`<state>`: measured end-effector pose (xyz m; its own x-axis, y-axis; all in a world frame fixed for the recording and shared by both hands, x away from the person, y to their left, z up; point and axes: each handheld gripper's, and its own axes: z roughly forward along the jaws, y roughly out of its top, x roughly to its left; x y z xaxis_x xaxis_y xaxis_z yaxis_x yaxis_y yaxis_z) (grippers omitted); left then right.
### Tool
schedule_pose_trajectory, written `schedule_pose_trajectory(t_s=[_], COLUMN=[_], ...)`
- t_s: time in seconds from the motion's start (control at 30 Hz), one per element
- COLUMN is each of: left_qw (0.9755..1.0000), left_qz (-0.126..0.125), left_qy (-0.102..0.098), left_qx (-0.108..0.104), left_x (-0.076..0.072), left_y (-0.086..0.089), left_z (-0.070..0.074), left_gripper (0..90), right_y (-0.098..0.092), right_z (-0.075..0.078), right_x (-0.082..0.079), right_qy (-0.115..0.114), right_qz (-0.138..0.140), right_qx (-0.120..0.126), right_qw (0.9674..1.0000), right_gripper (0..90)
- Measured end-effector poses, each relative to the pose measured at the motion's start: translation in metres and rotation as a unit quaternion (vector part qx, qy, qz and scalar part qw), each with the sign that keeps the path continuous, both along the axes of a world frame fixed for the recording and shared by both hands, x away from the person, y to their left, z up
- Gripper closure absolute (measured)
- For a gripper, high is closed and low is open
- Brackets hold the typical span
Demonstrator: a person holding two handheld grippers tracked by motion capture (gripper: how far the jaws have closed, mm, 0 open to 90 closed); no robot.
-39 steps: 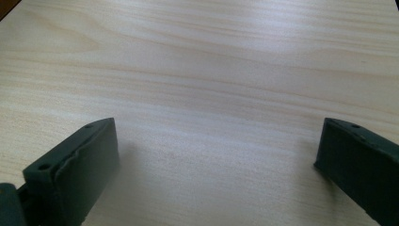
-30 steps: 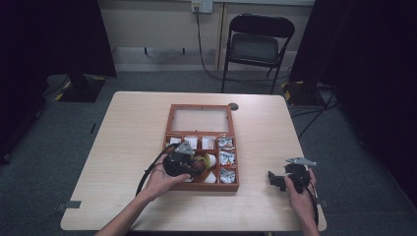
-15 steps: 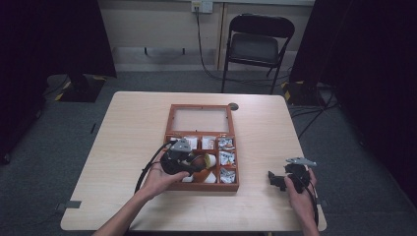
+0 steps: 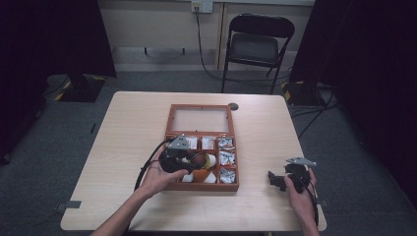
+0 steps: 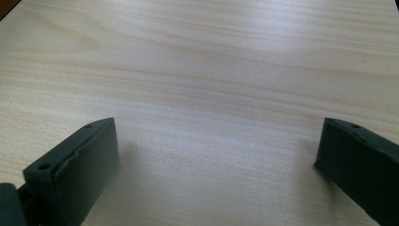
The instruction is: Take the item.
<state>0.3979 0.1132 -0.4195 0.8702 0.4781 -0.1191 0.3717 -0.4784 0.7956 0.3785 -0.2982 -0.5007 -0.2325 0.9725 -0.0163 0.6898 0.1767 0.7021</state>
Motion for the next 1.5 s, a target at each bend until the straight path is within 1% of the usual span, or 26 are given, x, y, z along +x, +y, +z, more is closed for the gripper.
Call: schedule_pose_trajectory(t_s=[0.03, 0.07, 0.13, 0.27, 0.4, 0.53, 0.57, 0.9, 0.93, 1.0, 1.13, 1.2, 1.4, 1.5], left_qw=[1.0000, 1.0000, 1.0000, 1.0000, 0.9999, 0.9997, 0.9996, 0.9991, 0.9990, 0.9989, 0.9987, 0.9984, 0.9979, 0.9973], left_qz=[-0.001, -0.002, -0.001, 0.001, 0.005, 0.014, 0.020, 0.034, 0.037, 0.039, 0.045, 0.049, 0.055, 0.064], left_qy=[-0.002, -0.003, -0.006, -0.005, -0.007, -0.015, -0.015, -0.018, -0.018, -0.018, -0.018, -0.018, -0.022, -0.026], left_qx=[0.001, -0.004, -0.005, -0.004, -0.008, -0.012, -0.016, -0.017, -0.020, -0.020, -0.017, -0.020, -0.025, -0.025], left_x=[0.000, 0.000, 0.000, 0.001, 0.001, 0.002, 0.003, 0.006, 0.006, 0.007, 0.008, 0.009, 0.009, 0.011], left_y=[0.001, 0.002, 0.004, 0.008, 0.012, 0.019, 0.023, 0.035, 0.036, 0.039, 0.044, 0.046, 0.055, 0.061], left_z=[0.002, 0.004, 0.006, 0.008, 0.012, 0.016, 0.017, 0.018, 0.018, 0.020, 0.020, 0.020, 0.024, 0.026], left_gripper=[57.1, 57.1, 57.1, 57.1, 57.2, 57.1, 57.2, 57.1, 57.2, 57.1, 57.2, 57.1, 57.1, 57.2], right_y=[0.000, 0.000, 0.000, 0.000, 0.000, 0.000, 0.000, 0.000, 0.000, 0.000, 0.000, 0.000, 0.000, 0.000], right_z=[0.000, 0.000, 0.000, 0.000, 0.000, 0.000, 0.000, 0.000, 0.000, 0.000, 0.000, 0.000, 0.000, 0.000], right_x=[0.000, 0.000, 0.000, 0.000, 0.000, 0.000, 0.000, 0.000, 0.000, 0.000, 0.000, 0.000, 0.000, 0.000], right_qy=[0.000, 0.000, 0.000, 0.000, 0.000, 0.000, 0.000, 0.000, 0.000, 0.000, 0.000, 0.000, 0.000, 0.000], right_qz=[0.000, 0.000, 0.000, 0.000, 0.000, 0.000, 0.000, 0.000, 0.000, 0.000, 0.000, 0.000, 0.000, 0.000], right_qx=[0.000, 0.000, 0.000, 0.000, 0.000, 0.000, 0.000, 0.000, 0.000, 0.000, 0.000, 0.000, 0.000, 0.000], right_qw=[1.0000, 1.0000, 1.0000, 1.0000, 1.0000, 1.0000, 1.0000, 1.0000, 1.0000, 1.0000, 1.0000, 1.0000, 1.0000, 1.0000], right_gripper=[0.0, 0.0, 0.0, 0.0, 0.0, 0.0, 0.0, 0.0, 0.0, 0.0, 0.0, 0.0, 0.0, 0.0])
